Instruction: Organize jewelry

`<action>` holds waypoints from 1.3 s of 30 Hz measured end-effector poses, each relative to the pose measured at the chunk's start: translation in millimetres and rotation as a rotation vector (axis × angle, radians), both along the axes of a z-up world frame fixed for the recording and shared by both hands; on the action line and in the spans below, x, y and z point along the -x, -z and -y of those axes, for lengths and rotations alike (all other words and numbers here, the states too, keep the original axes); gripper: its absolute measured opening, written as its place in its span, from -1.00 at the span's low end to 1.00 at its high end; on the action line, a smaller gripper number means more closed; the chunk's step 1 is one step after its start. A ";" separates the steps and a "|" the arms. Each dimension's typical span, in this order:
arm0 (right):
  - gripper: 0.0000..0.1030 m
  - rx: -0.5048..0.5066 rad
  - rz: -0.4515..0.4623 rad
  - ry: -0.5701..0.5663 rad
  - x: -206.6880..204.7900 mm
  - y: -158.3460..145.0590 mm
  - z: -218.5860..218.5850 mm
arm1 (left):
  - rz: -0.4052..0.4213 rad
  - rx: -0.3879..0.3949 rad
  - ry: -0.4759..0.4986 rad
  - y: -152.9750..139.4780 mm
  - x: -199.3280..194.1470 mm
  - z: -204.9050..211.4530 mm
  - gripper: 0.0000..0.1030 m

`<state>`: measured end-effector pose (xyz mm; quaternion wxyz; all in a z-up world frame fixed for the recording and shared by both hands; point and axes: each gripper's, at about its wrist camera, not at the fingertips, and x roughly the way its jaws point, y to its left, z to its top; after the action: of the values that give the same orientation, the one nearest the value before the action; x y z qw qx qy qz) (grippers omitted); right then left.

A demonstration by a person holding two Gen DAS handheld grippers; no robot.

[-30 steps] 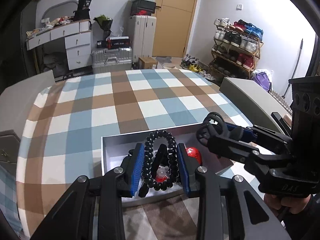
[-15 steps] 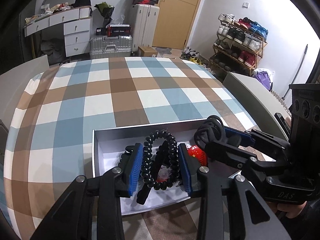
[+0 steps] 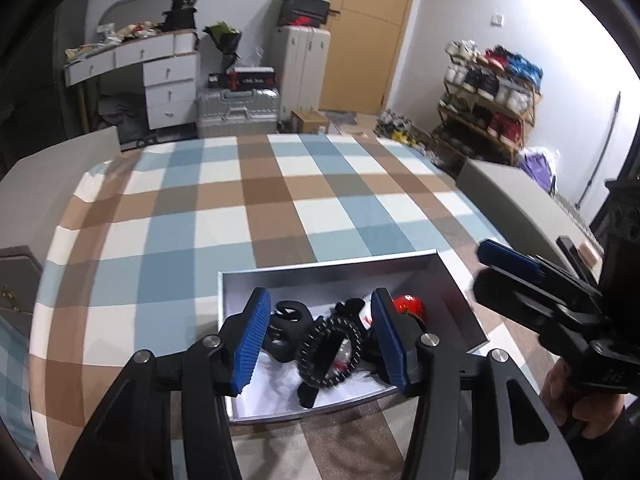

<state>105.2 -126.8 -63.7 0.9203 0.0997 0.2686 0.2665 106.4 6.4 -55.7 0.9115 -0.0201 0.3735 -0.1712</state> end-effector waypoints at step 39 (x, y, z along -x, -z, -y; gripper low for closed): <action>1.00 0.167 0.417 0.223 75.3 0.8 -8.9 | 0.550 -0.158 -0.453 5.7 59.5 -33.8 0.97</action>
<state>29.9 -117.8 -64.4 0.9845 -0.0049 0.0812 0.1552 46.8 40.2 -61.3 0.9914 0.0149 0.1127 0.0656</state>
